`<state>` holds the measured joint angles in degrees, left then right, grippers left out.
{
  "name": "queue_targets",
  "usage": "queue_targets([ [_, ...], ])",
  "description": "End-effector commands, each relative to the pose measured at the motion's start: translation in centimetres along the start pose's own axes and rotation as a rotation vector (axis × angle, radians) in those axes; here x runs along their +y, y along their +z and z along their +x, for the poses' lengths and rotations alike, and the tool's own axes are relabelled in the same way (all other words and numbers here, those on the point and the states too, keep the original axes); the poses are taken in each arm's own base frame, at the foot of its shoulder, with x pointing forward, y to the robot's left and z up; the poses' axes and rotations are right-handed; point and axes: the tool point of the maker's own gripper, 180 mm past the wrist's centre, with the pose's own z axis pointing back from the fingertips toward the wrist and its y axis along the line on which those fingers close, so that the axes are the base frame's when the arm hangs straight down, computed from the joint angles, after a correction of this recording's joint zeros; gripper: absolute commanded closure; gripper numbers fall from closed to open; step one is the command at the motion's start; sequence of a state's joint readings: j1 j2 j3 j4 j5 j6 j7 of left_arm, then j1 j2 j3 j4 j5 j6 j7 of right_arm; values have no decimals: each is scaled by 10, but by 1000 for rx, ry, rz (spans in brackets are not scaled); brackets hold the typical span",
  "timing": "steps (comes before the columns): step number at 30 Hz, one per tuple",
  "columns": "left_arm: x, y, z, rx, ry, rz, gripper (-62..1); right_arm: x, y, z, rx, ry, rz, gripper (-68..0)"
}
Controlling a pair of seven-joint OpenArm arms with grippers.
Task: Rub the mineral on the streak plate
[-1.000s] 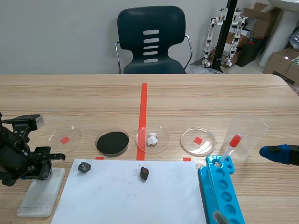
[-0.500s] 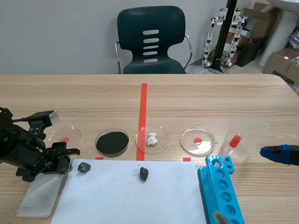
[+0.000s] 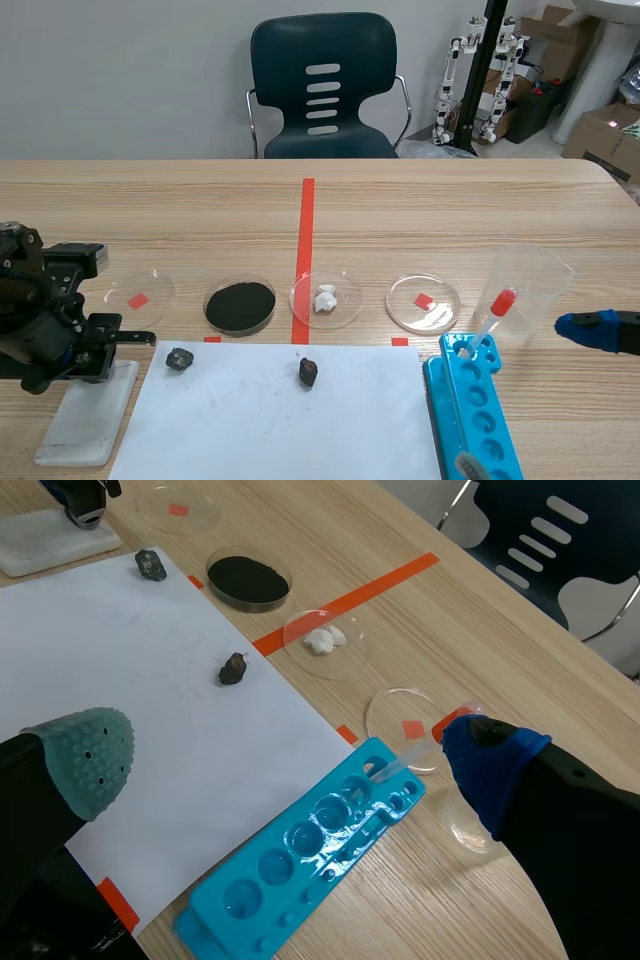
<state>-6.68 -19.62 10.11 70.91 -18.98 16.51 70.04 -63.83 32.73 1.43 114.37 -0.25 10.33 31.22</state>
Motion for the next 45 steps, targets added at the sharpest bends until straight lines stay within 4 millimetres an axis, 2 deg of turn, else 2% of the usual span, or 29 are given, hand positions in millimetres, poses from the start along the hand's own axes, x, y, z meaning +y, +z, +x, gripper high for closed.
queue_targets([
  [1,14,-1,-6,14,-5,46,-111,-4,-1,6,-23,8,-6,-655],
  [6,10,4,-1,-3,-7,34,-111,-4,-1,6,-23,8,-6,-655],
  [14,-28,6,-5,14,-5,-179,-111,-4,-1,6,-23,8,-6,-655],
  [19,-40,9,-3,5,-7,-244,-111,-4,-1,6,-23,8,-6,-655],
  [25,-34,7,-3,1,-12,-210,-111,-4,-1,6,-23,8,-6,-655],
  [32,5,3,-2,-1,1,6,-111,-4,-1,6,-23,8,-6,-655],
  [37,24,4,-3,5,-3,113,-111,-4,-1,6,-23,8,-6,-655],
  [41,20,4,-4,7,5,91,-111,-4,-1,6,-23,8,-6,-655],
  [45,-4,3,-3,5,3,-42,-111,-4,-1,6,-23,8,-6,-655],
])
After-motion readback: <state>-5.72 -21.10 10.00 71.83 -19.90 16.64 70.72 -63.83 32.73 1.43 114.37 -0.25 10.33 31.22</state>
